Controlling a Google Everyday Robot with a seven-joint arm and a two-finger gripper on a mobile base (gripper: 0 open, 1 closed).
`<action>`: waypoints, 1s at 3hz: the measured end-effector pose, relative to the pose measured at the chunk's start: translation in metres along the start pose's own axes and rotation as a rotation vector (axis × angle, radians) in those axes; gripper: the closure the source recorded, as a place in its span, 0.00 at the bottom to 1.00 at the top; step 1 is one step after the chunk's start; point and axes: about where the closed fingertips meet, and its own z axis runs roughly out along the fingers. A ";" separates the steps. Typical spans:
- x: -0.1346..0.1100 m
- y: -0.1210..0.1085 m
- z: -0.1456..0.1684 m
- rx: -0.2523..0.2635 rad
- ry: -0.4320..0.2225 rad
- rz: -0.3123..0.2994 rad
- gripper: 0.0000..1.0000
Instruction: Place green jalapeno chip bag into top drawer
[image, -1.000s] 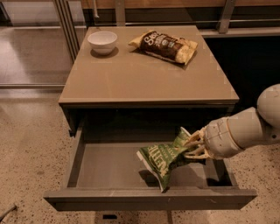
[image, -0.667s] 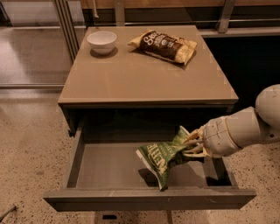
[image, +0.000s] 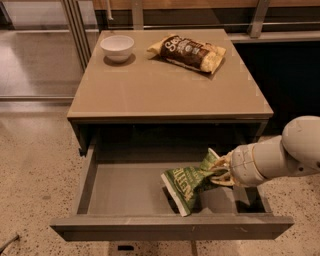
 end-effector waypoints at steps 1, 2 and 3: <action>0.018 -0.011 0.023 0.073 0.013 0.002 1.00; 0.034 -0.026 0.046 0.145 -0.005 0.017 1.00; 0.050 -0.036 0.072 0.186 -0.031 0.046 1.00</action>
Offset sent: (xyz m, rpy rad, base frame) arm 0.0808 -0.0024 -0.0638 0.1179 -0.1728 -0.1241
